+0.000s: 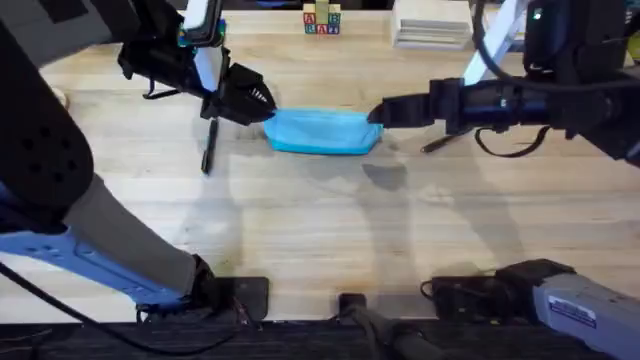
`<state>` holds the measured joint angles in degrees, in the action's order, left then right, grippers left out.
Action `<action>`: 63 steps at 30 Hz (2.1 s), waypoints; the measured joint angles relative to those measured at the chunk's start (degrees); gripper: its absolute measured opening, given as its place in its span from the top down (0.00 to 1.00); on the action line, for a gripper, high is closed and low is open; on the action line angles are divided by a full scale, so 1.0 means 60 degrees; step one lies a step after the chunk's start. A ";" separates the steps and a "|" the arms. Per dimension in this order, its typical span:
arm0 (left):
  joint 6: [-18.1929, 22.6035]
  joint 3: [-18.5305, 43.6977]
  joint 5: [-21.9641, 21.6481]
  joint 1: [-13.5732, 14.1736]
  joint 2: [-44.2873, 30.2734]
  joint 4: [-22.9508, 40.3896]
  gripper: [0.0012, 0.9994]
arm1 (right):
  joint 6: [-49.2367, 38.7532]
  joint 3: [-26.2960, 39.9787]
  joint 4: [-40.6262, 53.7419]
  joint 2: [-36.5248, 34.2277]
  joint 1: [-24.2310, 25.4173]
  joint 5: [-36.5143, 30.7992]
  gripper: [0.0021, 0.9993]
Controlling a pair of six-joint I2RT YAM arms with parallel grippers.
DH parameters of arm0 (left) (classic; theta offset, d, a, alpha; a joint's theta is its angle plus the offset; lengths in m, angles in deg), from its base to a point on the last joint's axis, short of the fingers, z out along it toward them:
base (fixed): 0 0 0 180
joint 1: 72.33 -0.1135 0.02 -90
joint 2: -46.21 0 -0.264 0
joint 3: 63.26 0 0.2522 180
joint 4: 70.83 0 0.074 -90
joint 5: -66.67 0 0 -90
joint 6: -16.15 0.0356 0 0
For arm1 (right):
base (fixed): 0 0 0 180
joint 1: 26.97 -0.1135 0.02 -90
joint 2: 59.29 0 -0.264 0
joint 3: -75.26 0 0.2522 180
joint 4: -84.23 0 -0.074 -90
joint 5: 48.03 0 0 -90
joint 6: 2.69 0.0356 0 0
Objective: Unzip the bag, pick up the pens from the table one at a time and place them inside, then zip the bag closed.
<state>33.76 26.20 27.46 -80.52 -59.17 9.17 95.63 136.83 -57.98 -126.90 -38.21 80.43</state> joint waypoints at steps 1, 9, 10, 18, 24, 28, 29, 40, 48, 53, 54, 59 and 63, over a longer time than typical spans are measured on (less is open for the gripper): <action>0.0000 0.0000 0.0003 0.0000 0.0000 -0.0004 0.96 | -0.0260 0.0000 0.0023 0.0000 0.0000 -0.0164 0.00; 0.0000 0.0000 0.0000 0.0000 0.0000 -0.0003 0.96 | -0.3059 0.0000 0.0055 0.0000 0.0004 -0.0862 0.00; 0.0000 0.0000 0.0000 0.0000 0.0000 -0.0002 0.96 | -0.3389 0.0000 0.0056 0.0000 0.0014 -0.0888 0.00; 0.0000 0.0000 0.0001 0.0000 0.0000 -0.0003 0.96 | -0.5238 0.0000 0.0133 0.0000 0.0576 -0.0965 0.00; 0.0000 0.0000 0.0002 0.0000 0.0000 -0.0001 0.96 | -0.6461 0.0000 0.0619 -0.0004 0.0931 -0.0977 0.00; 0.0000 0.0000 0.0003 0.0000 0.0000 -0.0003 0.96 | -0.7395 0.0000 0.0871 -0.0210 0.0932 -0.0748 0.01; 0.0000 0.0000 0.0003 0.0000 0.0000 0.0000 0.96 | -0.7597 0.0000 0.0866 -0.0324 0.0930 -0.0662 0.02; 0.0000 0.0000 0.0000 0.0000 0.0000 0.0000 0.96 | -0.9368 0.0000 0.0169 -0.2880 0.0933 0.0257 0.12; 0.0000 0.0000 0.0000 0.0000 -0.0001 0.0000 0.96 | -0.9752 0.0000 -0.0742 -0.3745 0.0933 0.0390 0.21; 0.0000 0.0000 0.0004 0.0000 0.0000 0.0000 0.96 | -0.9832 0.0000 -0.1023 -0.3745 0.1150 0.1236 0.30; 0.0000 0.0000 0.0003 0.0000 0.0000 0.0000 0.96 | -0.9832 0.0000 -0.1032 -0.3745 0.1229 0.1378 0.30; 0.0000 0.0000 0.0000 0.0000 -0.0003 -0.0004 0.96 | -0.9839 0.0000 -0.1045 -0.3745 0.1559 0.1810 0.30; 0.0000 0.0000 0.0000 0.0000 0.0000 0.0000 0.96 | -0.9861 0.0000 -0.1057 -0.3745 0.1610 0.2129 0.31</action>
<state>33.76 26.20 27.46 -80.52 -59.17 9.17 36.46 136.83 -64.32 -149.37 -28.55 93.20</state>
